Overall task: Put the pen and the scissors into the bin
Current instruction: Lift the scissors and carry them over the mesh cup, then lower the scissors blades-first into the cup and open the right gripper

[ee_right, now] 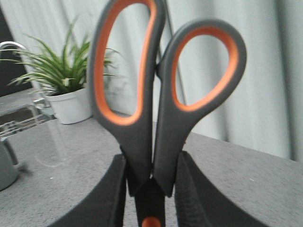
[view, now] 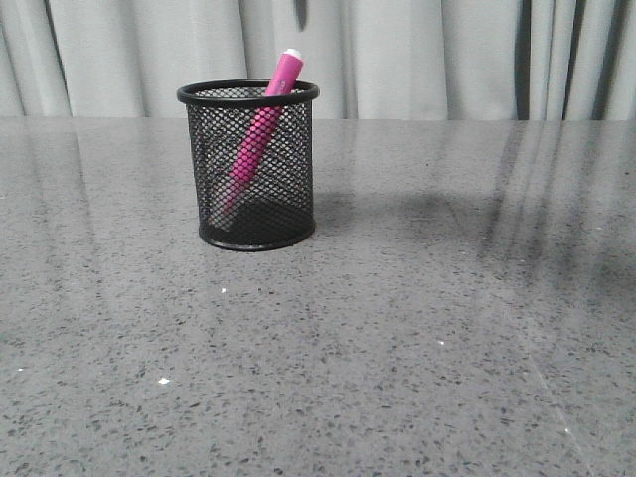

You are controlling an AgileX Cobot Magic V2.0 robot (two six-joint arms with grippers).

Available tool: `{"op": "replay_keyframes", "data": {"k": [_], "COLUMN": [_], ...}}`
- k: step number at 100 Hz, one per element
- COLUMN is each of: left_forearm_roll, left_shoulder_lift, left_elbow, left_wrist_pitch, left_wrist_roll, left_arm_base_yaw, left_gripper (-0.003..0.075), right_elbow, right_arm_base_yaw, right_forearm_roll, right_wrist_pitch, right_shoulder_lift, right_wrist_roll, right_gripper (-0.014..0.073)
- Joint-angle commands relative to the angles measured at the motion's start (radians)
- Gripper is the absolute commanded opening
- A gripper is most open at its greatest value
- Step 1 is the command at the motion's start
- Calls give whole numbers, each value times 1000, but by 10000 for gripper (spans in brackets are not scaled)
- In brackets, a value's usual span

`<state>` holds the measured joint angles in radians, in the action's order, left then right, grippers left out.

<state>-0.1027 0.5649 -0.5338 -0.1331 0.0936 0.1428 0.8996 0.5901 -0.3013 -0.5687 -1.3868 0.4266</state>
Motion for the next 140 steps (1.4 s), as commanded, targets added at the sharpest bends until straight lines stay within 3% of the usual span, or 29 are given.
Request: {"op": "replay_keyframes", "data": {"k": [1,71,140], "left_forearm_roll": [-2,-2,-2], "left_shoulder_lift": [0,0,0], "left_elbow": [-28,-28,-28], "left_wrist_pitch": [83,83,83], "left_wrist_roll": [-7,-7,-7], "left_arm_base_yaw": [-4,-4,-4], "left_gripper": [-21,-21,-21], "right_elbow": [27,14,-65], "right_arm_base_yaw": [2,-2,-23], "right_forearm_roll": [-28,-53,-66], "right_wrist_pitch": [-157,-259,-271], "right_shoulder_lift": [-7,-168,-190], "right_wrist_roll": [-12,-30,-66], "right_gripper": [-76,-76,-76]}}
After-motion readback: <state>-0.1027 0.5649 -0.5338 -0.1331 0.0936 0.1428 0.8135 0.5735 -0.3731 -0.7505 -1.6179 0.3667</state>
